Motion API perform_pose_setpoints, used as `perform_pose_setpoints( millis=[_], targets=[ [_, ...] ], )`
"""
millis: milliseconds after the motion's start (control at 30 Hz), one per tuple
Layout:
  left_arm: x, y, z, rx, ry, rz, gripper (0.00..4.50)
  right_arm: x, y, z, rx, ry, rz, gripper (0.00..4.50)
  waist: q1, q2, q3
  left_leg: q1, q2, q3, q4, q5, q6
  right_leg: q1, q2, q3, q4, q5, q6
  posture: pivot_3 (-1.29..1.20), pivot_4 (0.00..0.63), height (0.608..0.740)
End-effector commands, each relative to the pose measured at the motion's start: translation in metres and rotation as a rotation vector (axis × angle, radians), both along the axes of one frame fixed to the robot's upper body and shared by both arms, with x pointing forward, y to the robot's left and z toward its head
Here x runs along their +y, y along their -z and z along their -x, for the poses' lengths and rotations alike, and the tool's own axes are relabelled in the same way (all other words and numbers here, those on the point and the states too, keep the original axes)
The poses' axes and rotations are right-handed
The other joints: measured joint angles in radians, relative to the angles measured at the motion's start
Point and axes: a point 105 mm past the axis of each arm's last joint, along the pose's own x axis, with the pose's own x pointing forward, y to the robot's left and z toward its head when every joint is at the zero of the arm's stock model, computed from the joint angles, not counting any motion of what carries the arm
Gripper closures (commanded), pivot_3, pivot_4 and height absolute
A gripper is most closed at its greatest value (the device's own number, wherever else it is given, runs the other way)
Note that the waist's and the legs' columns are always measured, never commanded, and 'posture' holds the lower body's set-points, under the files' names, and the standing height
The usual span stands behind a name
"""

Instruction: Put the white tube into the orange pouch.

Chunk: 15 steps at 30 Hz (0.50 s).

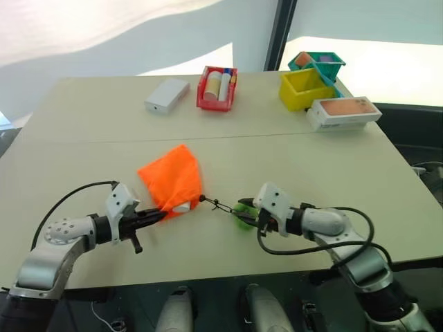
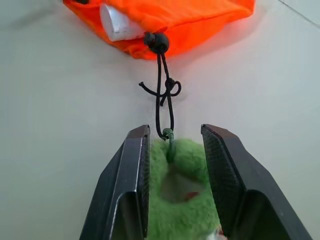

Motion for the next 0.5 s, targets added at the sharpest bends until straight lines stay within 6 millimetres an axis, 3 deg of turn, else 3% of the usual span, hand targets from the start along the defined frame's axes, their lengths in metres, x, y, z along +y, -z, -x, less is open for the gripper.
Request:
perform_pose_setpoints(
  millis=[33,367,500],
  targets=[
    [-0.004,-0.007,-0.002,-0.031,0.027,0.002,4.5,-0.002,-0.007,0.006,0.0,0.003,-0.001,2.85,0.0,0.0,0.0,0.0,0.0,0.0,0.0,0.0,0.0,0.0,0.0,0.0,0.0,0.0,0.0,0.0,0.15,0.74],
    [-0.01,-0.005,-0.006,-0.036,0.046,0.004,4.5,-0.003,0.02,0.007,0.123,0.087,0.004,2.85,0.0,0.0,0.0,0.0,0.0,0.0,0.0,0.0,0.0,0.0,0.0,0.0,0.0,0.0,0.0,0.0,0.15,0.74],
    [-0.012,-0.004,-0.005,-0.036,0.049,0.007,4.5,-0.001,0.02,0.011,0.117,0.076,0.006,1.61,0.0,0.0,0.0,-0.001,0.0,0.0,0.0,0.0,0.0,0.0,0.0,0.0,-0.001,0.0,0.0,0.0,0.15,0.74]
  ],
)
